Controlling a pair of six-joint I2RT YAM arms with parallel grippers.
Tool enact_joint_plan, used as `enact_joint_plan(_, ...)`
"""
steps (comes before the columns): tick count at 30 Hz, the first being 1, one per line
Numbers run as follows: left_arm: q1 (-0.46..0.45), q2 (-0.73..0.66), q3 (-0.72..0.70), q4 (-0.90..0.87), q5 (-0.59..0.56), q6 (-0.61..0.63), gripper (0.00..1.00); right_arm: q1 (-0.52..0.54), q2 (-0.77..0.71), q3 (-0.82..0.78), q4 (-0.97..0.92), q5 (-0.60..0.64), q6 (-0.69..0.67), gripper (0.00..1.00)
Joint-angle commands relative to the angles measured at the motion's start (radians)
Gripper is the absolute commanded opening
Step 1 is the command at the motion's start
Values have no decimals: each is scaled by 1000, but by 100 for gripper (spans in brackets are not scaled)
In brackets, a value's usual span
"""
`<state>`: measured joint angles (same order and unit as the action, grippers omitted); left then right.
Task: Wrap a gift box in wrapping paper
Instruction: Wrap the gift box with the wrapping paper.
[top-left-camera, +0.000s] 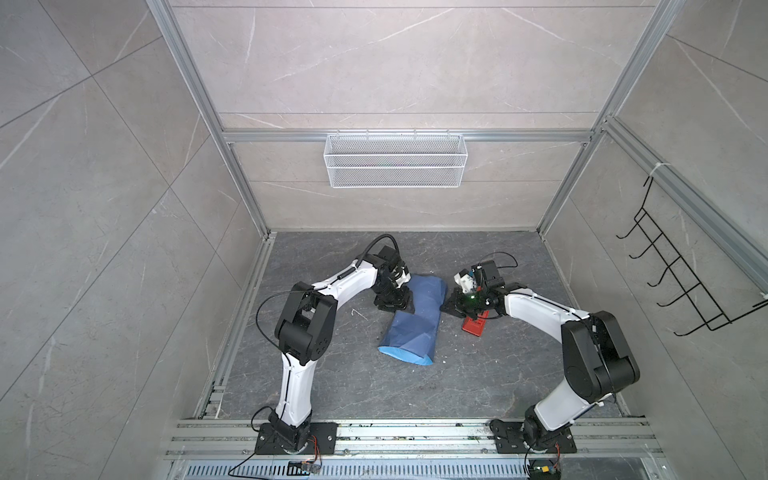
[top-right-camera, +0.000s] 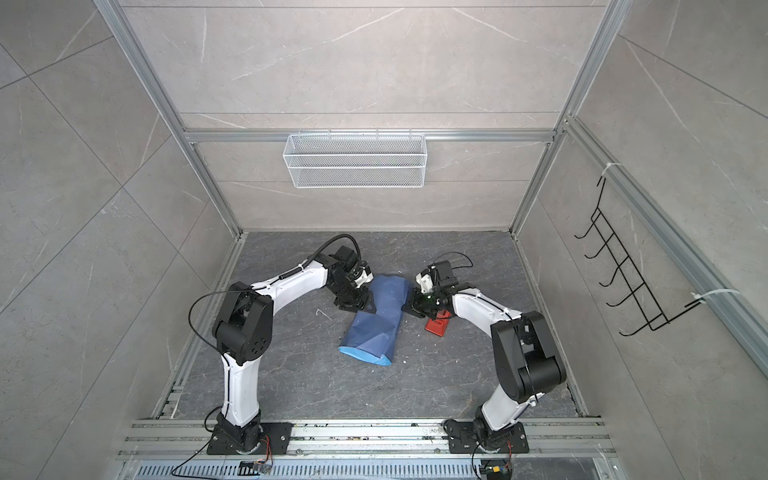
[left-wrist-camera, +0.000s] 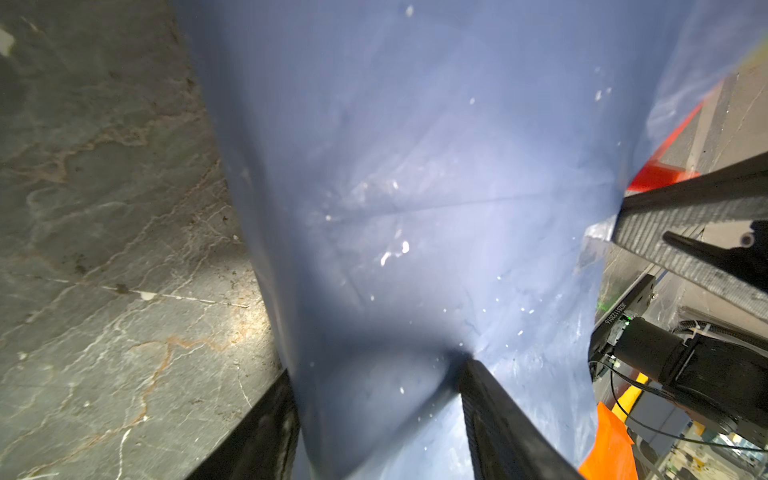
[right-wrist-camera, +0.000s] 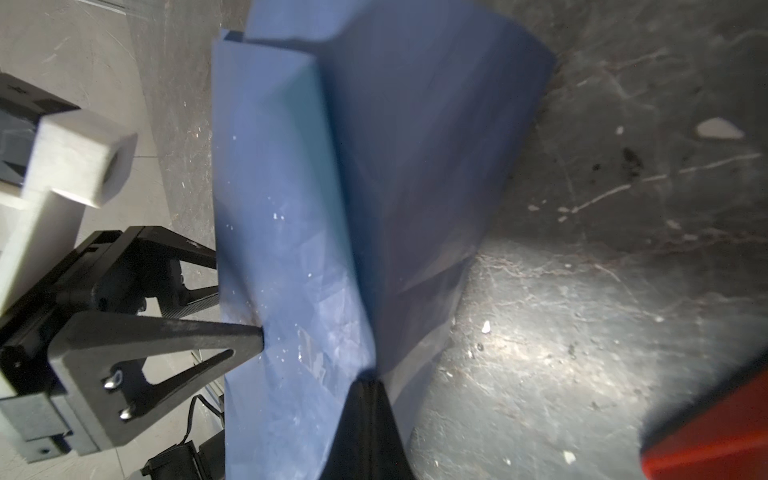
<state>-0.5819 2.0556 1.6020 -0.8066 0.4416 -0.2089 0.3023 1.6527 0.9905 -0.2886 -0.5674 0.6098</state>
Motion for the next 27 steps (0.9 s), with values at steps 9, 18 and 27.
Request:
enact_joint_plan(9,-50,51,-39,-30,-66,13,62,11,10,49,-184,184,-50,1)
enact_joint_plan(18,-51,59,-46,-24,-60,11,62,66,109,127,-129,192,-2,1)
enact_joint_plan(27,-50,56,-38,-29,-55,6,62,92,215,160,-87,212,15,1)
